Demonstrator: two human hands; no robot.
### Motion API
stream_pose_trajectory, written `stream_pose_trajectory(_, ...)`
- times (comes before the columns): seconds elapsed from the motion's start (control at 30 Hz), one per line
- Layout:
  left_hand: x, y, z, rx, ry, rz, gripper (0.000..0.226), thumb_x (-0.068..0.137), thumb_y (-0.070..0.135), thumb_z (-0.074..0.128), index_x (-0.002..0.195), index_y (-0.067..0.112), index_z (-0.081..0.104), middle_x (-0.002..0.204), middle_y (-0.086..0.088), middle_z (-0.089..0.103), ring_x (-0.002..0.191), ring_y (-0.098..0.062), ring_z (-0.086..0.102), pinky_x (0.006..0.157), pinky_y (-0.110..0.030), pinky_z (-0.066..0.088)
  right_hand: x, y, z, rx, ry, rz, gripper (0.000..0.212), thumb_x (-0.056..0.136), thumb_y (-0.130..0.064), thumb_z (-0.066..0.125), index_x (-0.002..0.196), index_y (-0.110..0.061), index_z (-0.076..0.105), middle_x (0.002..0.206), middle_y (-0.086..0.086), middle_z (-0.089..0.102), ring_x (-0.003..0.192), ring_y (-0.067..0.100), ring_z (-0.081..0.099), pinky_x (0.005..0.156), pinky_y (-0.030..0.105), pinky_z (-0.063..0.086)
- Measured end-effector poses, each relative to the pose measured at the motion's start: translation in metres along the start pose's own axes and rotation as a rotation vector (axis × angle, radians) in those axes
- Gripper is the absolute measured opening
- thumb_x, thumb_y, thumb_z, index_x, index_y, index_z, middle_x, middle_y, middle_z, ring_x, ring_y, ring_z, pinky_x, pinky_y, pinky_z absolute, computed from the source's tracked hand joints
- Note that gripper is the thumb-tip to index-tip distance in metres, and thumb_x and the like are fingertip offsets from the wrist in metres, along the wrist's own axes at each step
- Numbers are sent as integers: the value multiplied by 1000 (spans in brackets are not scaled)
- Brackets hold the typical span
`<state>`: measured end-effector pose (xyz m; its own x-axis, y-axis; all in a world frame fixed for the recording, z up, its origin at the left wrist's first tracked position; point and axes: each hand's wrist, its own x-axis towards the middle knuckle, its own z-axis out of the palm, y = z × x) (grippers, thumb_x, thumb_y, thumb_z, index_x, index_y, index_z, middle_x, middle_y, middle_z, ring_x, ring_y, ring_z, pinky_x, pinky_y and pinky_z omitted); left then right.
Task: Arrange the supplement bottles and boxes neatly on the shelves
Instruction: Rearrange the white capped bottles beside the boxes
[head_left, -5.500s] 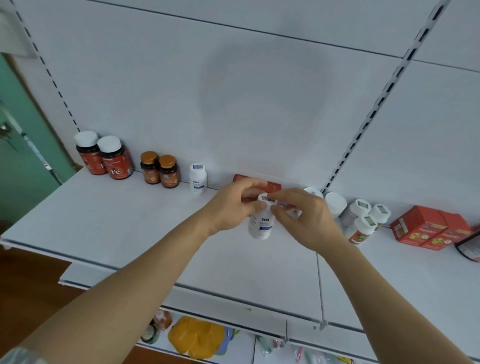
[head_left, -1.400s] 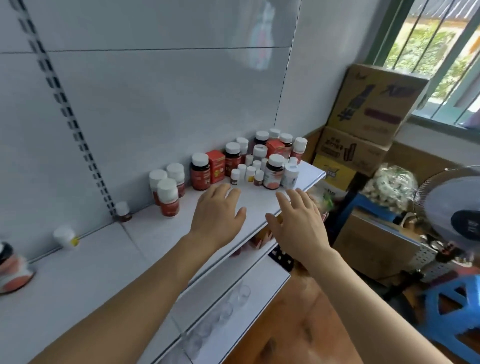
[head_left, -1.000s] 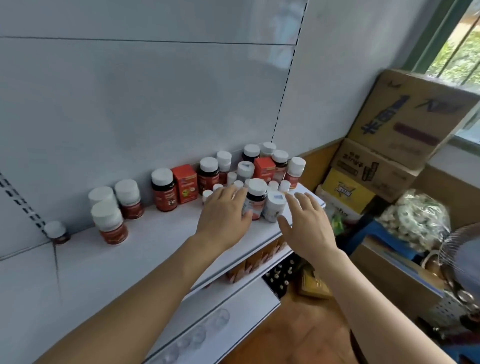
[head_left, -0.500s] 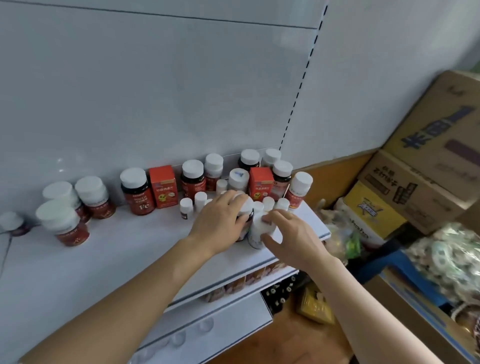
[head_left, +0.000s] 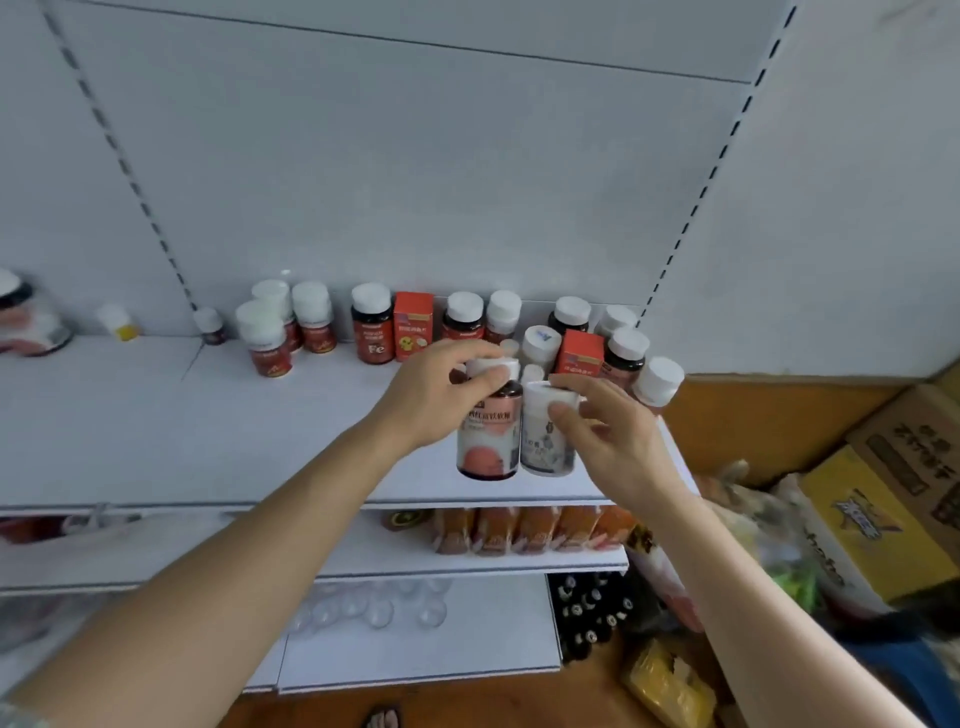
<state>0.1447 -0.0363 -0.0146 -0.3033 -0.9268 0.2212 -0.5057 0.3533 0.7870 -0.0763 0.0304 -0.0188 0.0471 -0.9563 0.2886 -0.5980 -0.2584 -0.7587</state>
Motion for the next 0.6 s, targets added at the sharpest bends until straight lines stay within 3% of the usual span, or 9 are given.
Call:
stream_pose_trajectory(0.17, -30, -2, -44, -60, 80, -65, 30, 86, 55, 64, 112, 40, 68, 113, 23, 67, 106, 2, 60, 94, -30, 50, 5, -31, 27, 65, -61, -26, 28, 95, -35, 59, 123, -33, 62, 109, -12, 67, 95, -3, 62, 72, 4, 46)
stream_pose_trajectory(0.33, -62, -23, -91, -54, 163, -101, 36, 82, 63, 62, 112, 44, 68, 115, 21, 67, 104, 3, 61, 95, -28, 50, 10, -71, 69, 111, -118, -40, 26, 95, -36, 58, 121, -38, 61, 105, -16, 67, 91, -9, 61, 69, 2, 44)
stream_pose_trajectory(0.6, -131, -85, -188, -32, 218, -197, 39, 83, 59, 65, 118, 40, 67, 119, 17, 62, 104, -1, 59, 89, -19, 44, 8, -147, 177, 148, -187, -70, 20, 93, -31, 61, 111, -38, 62, 103, -12, 68, 87, -7, 63, 67, 4, 45)
